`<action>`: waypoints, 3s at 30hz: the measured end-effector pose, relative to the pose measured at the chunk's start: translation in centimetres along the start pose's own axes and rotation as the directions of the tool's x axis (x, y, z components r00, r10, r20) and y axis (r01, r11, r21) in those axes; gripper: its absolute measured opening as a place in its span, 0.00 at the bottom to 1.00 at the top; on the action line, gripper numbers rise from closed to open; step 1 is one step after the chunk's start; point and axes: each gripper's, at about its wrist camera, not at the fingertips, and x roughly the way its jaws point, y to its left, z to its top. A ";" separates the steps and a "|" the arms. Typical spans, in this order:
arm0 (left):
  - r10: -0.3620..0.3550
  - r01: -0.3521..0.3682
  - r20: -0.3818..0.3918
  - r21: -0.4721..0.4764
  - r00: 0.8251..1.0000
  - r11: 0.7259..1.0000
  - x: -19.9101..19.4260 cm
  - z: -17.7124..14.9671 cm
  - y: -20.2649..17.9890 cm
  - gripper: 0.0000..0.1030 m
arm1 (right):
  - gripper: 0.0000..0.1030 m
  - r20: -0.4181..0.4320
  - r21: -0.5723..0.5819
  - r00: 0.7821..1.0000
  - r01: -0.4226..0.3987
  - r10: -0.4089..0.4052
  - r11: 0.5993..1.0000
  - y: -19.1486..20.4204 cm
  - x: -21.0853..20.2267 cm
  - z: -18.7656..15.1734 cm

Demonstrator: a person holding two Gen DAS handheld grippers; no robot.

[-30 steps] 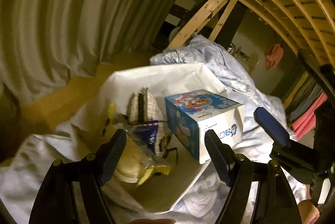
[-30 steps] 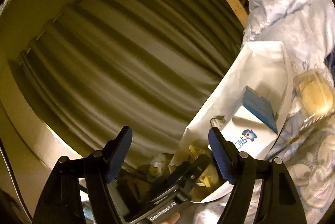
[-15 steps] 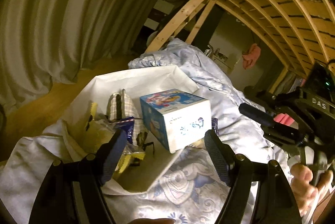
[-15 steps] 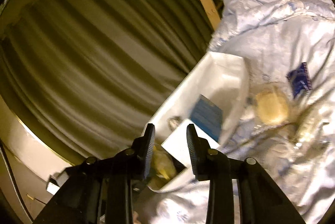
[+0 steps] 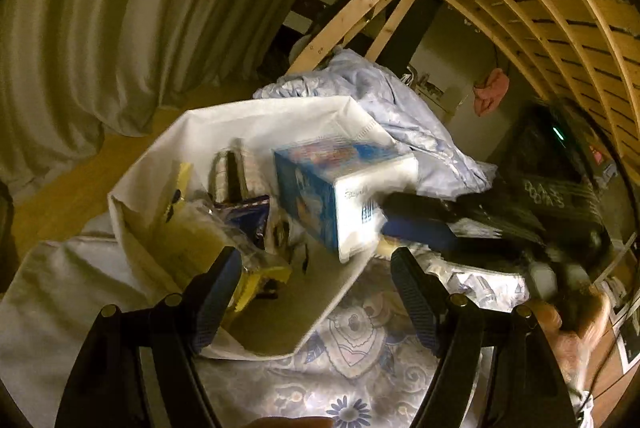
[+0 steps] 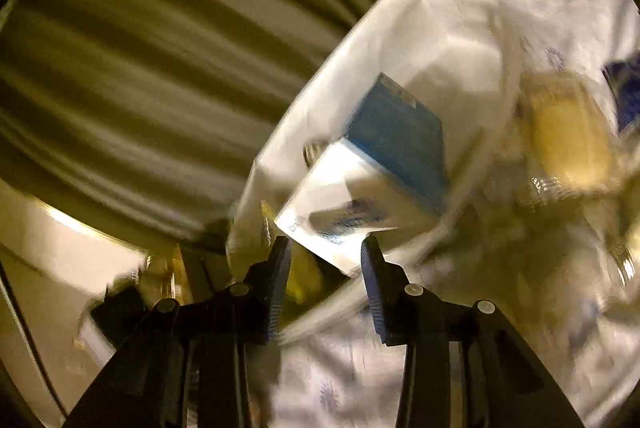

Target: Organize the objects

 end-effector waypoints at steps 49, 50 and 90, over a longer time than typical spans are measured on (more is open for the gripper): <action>0.282 0.056 -0.401 0.653 0.872 0.755 20.5 -5.8 -23.1 0.36 | 0.40 0.340 0.308 0.925 0.059 -0.168 0.950 -23.2 -22.9 -6.1; 0.271 0.051 -0.382 0.654 0.883 0.754 19.4 -5.5 -23.2 0.36 | 0.40 0.353 0.291 0.925 0.035 -0.141 0.956 -22.7 -22.9 -6.0; 0.464 -0.440 -0.138 0.175 0.875 0.881 5.8 1.7 -2.9 0.37 | 0.40 -0.013 0.031 0.991 -0.130 0.131 0.991 -2.3 6.1 2.8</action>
